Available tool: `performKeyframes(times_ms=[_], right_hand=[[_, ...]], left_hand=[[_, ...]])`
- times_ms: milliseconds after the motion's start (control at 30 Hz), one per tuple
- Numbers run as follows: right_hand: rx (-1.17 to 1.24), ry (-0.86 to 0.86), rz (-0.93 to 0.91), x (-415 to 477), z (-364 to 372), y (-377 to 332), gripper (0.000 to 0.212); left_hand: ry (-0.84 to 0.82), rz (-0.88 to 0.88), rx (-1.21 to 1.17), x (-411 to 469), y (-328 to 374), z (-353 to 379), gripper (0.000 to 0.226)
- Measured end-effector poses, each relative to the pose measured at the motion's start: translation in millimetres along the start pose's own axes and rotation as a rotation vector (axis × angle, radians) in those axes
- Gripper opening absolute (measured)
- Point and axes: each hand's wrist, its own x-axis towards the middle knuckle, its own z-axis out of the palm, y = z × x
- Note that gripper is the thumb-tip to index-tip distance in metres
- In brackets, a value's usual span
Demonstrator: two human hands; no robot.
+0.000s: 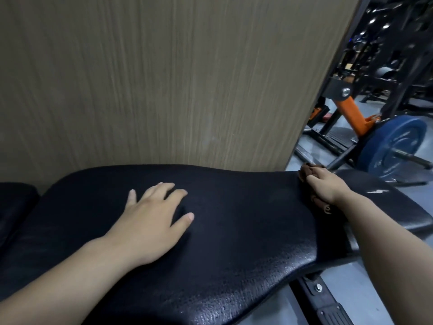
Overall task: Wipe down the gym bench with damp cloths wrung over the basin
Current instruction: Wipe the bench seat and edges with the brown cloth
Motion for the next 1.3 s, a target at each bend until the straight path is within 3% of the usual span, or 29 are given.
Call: performKeyframes(times_ms=[433, 667, 800, 933, 1300], right_hand=[[-0.03, -0.086, -0.058, 31, 13, -35, 0.04], [-0.073, -0.191, -0.275, 12, 37, -99, 0.055], [-0.044, -0.215, -0.372, 2, 55, -138, 0.051], [-0.016, -0.227, -0.439, -6, 73, -175, 0.031], [-0.052, -0.274, -0.713, -26, 121, -297, 0.041]], left_hand=[[-0.011, -0.036, 0.001, 30, -1, 3, 0.068], [0.001, -0.042, -0.002, 32, -5, 3, 0.067], [0.007, -0.055, 0.008, 29, -13, 0, 0.066], [0.013, -0.075, 0.014, 23, -27, -6, 0.065], [0.086, -0.179, 0.04, -13, -90, -26, 0.065]])
